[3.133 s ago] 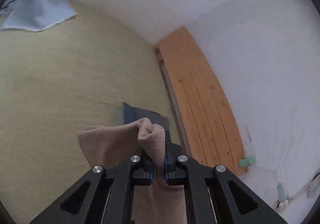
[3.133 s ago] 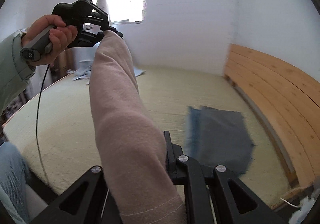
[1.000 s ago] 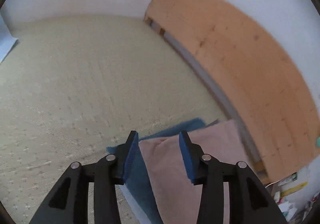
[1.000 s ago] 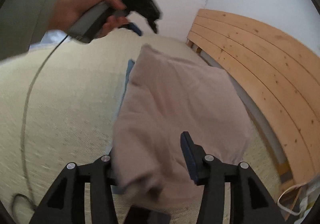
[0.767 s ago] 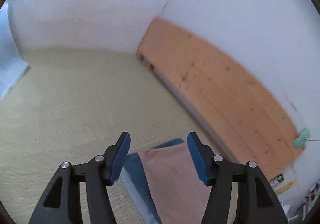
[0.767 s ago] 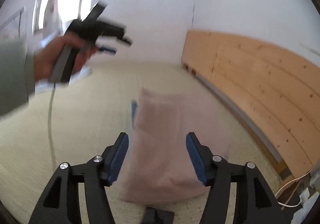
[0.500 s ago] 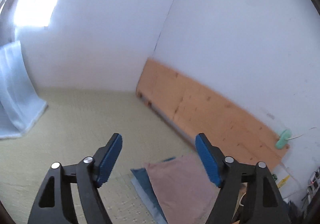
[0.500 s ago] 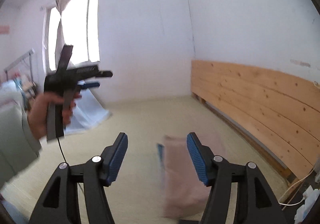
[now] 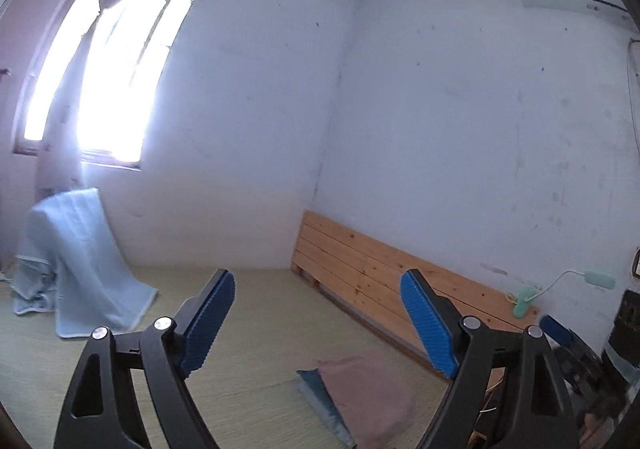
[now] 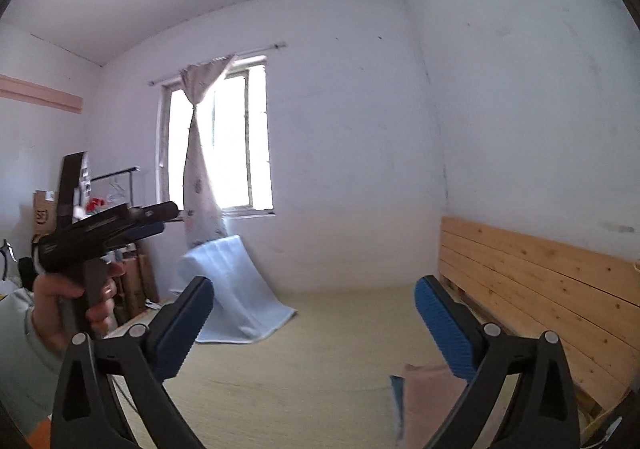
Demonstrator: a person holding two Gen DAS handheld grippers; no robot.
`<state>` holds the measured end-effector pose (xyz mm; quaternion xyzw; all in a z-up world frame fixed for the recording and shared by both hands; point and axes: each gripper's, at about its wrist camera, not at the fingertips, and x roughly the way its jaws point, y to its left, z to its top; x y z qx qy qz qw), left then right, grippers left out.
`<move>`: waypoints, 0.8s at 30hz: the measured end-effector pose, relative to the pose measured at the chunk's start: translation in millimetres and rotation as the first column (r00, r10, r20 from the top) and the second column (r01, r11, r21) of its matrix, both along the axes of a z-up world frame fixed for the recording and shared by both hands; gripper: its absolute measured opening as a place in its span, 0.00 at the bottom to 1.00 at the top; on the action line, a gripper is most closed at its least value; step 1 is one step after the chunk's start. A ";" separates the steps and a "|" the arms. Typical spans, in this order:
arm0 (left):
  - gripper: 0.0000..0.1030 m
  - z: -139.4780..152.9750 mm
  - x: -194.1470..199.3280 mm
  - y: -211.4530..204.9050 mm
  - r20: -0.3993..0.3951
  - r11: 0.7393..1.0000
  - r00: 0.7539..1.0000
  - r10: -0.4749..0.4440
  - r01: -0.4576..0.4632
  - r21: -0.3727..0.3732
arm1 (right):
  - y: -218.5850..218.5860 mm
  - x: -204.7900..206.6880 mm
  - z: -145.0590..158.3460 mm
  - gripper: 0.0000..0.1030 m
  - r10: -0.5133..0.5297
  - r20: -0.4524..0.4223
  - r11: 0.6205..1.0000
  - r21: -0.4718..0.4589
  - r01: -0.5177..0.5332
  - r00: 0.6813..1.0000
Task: Fold clothes
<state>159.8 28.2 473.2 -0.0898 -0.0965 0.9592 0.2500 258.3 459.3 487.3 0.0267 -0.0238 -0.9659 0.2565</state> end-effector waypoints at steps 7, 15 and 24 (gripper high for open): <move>0.86 -4.5 63.0 -57.9 0.044 0.996 0.995 0.084 -0.084 -0.005 | -37.3 13.1 8.3 1.00 0.055 0.004 0.998 0.020 -0.055 0.998; 0.86 -14.0 124.4 -117.8 0.084 0.978 0.975 0.205 -0.208 0.024 | -65.3 10.9 9.9 1.00 0.118 0.044 0.993 -0.017 -0.117 0.992; 0.86 -15.9 191.6 -138.3 0.125 0.963 0.960 0.250 -0.259 0.069 | -95.3 -1.3 1.8 1.00 0.203 0.146 0.979 -0.005 -0.205 0.968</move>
